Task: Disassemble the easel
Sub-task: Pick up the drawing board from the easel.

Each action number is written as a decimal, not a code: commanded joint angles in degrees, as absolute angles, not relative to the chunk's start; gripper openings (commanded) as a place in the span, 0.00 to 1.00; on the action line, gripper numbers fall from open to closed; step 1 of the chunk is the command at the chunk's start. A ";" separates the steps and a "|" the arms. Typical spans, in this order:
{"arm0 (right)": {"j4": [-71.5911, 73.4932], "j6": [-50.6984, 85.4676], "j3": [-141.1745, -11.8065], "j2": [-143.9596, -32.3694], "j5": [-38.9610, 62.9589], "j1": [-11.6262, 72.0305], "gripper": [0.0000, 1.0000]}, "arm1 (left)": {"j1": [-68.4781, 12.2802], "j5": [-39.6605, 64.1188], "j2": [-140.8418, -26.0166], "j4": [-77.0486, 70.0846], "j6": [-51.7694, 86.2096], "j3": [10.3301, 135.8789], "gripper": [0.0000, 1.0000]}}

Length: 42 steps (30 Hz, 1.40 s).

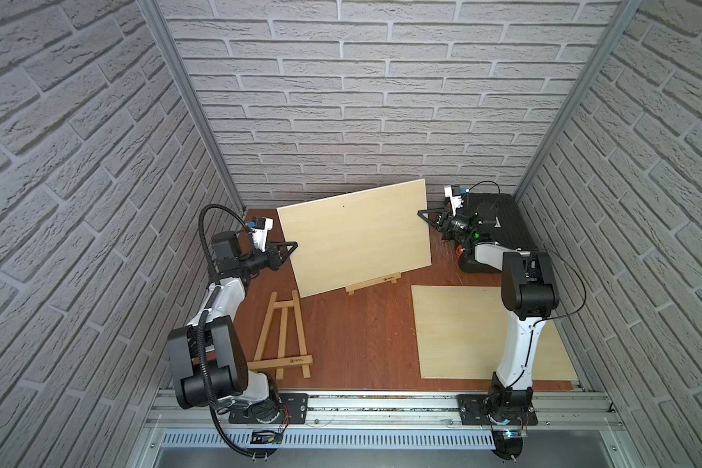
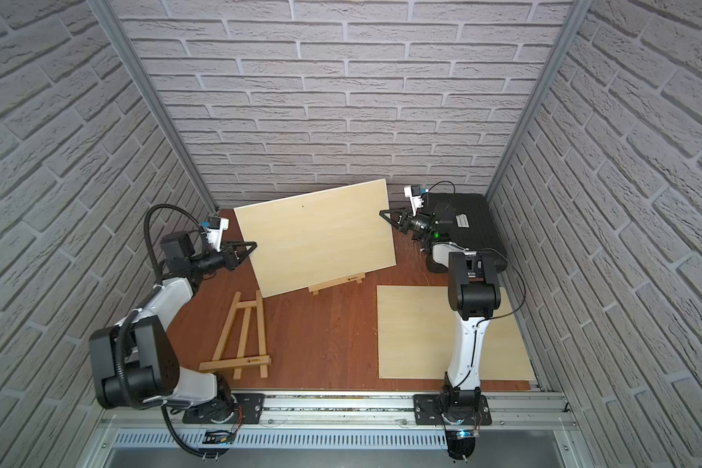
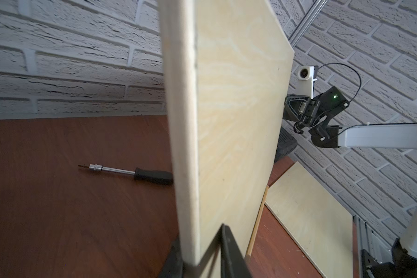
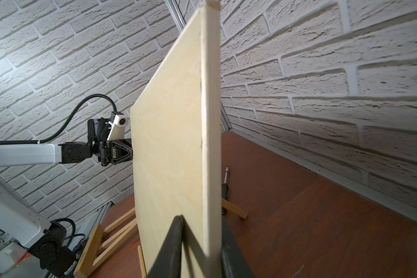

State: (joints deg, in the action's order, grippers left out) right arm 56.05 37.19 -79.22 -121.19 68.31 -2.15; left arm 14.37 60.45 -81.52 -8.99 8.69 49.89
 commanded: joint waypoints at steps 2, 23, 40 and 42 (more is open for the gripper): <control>36.36 23.41 -77.08 -117.28 64.67 3.24 0.10 | 8.98 52.47 -78.64 -12.42 0.00 49.21 0.04; 28.08 13.31 -74.98 -111.13 57.17 5.41 0.07 | 3.93 43.87 -72.20 -12.22 -4.53 51.08 0.02; 32.64 18.71 -75.95 -105.72 57.17 5.45 0.06 | 2.06 42.88 -68.95 -10.07 -4.77 52.94 0.02; 32.65 18.87 -75.76 -104.81 57.24 5.45 0.06 | 1.93 42.89 -68.42 -10.13 -4.57 52.96 0.02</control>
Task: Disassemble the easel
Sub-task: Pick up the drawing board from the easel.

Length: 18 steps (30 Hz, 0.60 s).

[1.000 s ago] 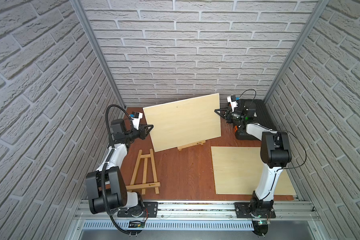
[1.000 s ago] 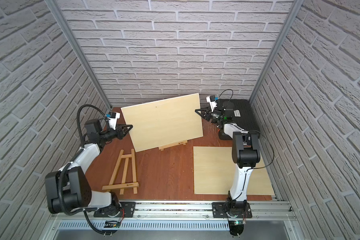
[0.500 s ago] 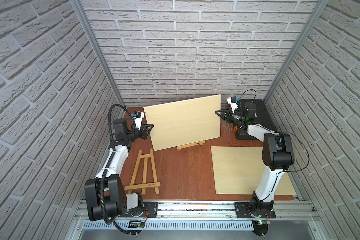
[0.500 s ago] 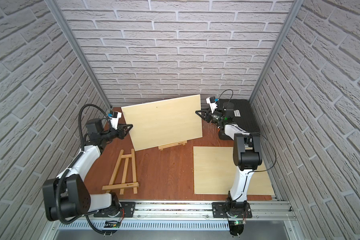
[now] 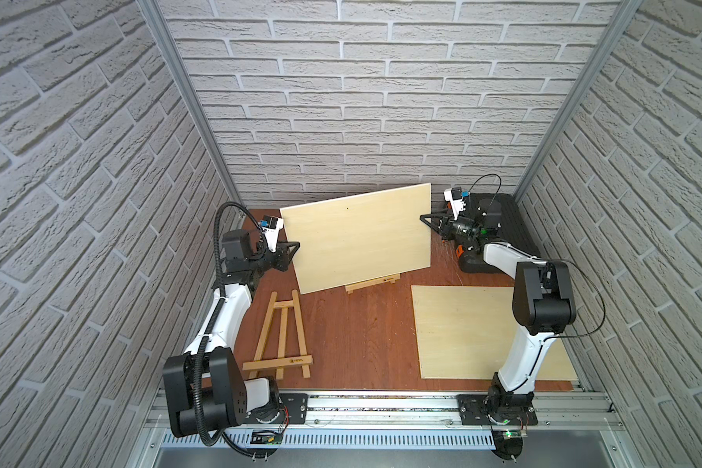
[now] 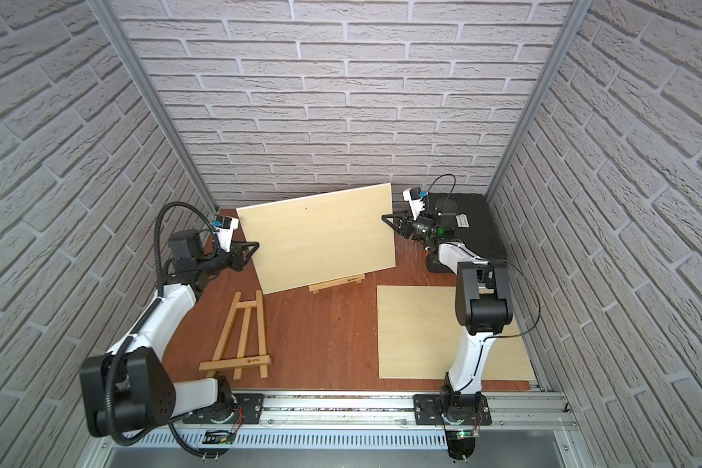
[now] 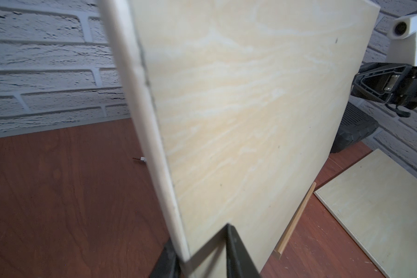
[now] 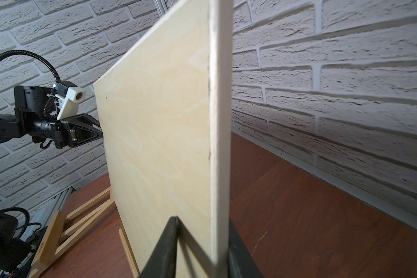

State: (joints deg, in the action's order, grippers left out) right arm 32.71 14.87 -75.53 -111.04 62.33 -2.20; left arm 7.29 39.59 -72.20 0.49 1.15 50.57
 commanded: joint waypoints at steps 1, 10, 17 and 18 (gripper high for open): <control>32.65 18.83 -75.82 -104.57 57.22 5.45 0.06 | 1.92 42.89 -68.30 -10.19 -4.57 53.08 0.02; 30.17 18.67 -76.33 -101.64 57.05 5.62 0.06 | 0.72 42.87 -67.60 -7.86 -4.66 55.64 0.02; 22.37 15.47 -70.56 -94.11 57.15 5.55 0.06 | 0.19 43.48 -62.44 -6.92 -1.36 52.52 0.02; 21.29 15.33 -69.41 -92.65 57.05 5.54 0.06 | -0.08 43.38 -61.42 -6.99 -0.57 51.80 0.02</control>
